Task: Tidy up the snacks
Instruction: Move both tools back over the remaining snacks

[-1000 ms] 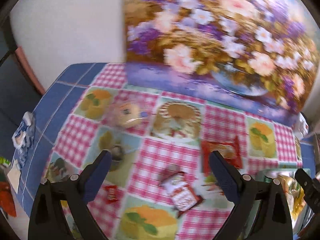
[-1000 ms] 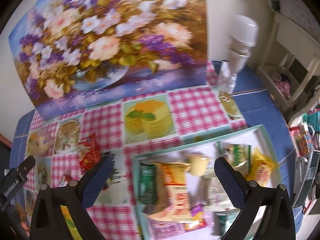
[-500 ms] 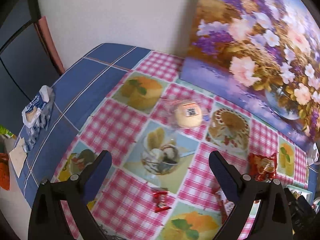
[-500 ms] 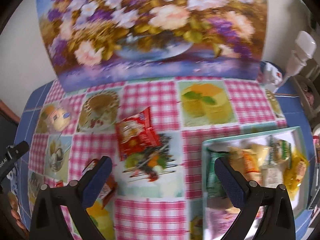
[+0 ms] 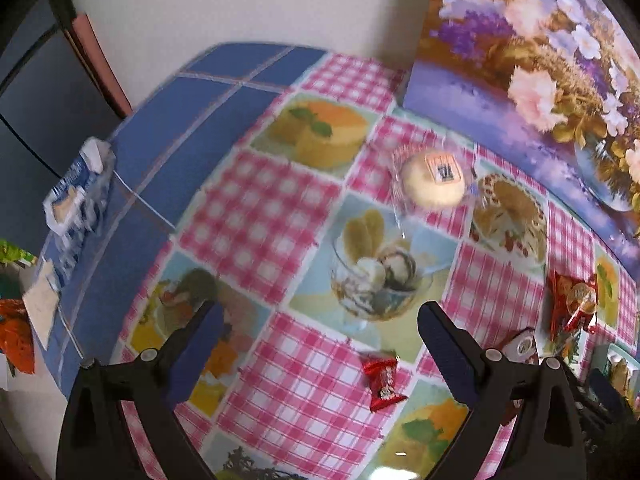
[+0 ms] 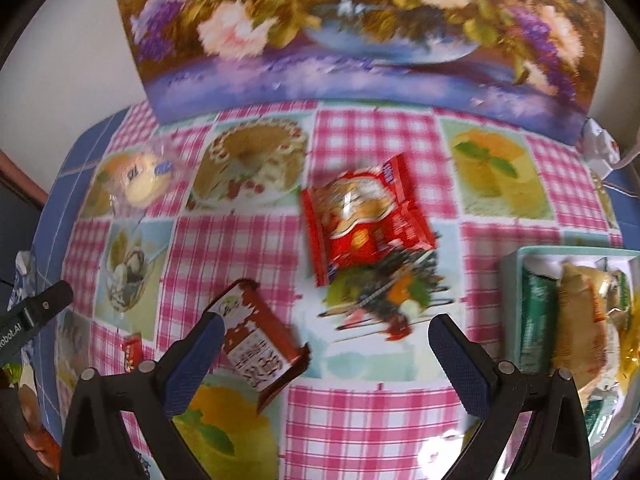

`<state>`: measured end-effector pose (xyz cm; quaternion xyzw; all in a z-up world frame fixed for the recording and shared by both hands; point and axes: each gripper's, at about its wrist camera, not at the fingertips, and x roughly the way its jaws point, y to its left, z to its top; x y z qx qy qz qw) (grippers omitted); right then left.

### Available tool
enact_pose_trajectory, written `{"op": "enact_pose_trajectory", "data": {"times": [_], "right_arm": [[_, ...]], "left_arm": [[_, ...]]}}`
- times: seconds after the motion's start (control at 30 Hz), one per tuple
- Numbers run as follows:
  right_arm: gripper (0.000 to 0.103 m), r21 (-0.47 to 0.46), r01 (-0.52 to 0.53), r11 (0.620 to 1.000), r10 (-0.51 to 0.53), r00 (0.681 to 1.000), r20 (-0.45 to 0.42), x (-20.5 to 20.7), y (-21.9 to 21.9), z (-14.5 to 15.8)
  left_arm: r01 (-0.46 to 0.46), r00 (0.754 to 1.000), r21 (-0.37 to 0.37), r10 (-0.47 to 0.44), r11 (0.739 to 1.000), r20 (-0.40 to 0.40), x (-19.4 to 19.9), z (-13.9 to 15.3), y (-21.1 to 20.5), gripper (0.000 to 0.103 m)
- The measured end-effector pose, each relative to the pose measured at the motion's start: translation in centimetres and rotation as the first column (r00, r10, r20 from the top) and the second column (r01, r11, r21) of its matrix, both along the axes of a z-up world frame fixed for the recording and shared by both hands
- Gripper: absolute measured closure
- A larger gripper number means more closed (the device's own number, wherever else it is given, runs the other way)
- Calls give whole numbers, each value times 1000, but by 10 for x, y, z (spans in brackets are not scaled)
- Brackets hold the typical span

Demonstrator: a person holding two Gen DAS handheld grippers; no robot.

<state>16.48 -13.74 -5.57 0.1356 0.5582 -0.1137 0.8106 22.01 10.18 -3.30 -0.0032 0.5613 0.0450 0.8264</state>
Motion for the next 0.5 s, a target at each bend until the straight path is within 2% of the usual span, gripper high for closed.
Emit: {"op": "enact_pose_trajectory", "data": {"times": [0.23,0.5], "right_arm": [[0,6,-56,998,56,997,-47,4,16,-20],[0,7,-104,995,104,992,-66,7,31,-38]], "left_arm": [[0,997,-54,-4,999,-79,-4,-22,-6,5],[12,991,-48,-18,999,-130,-10,-36,-14,6]]}}
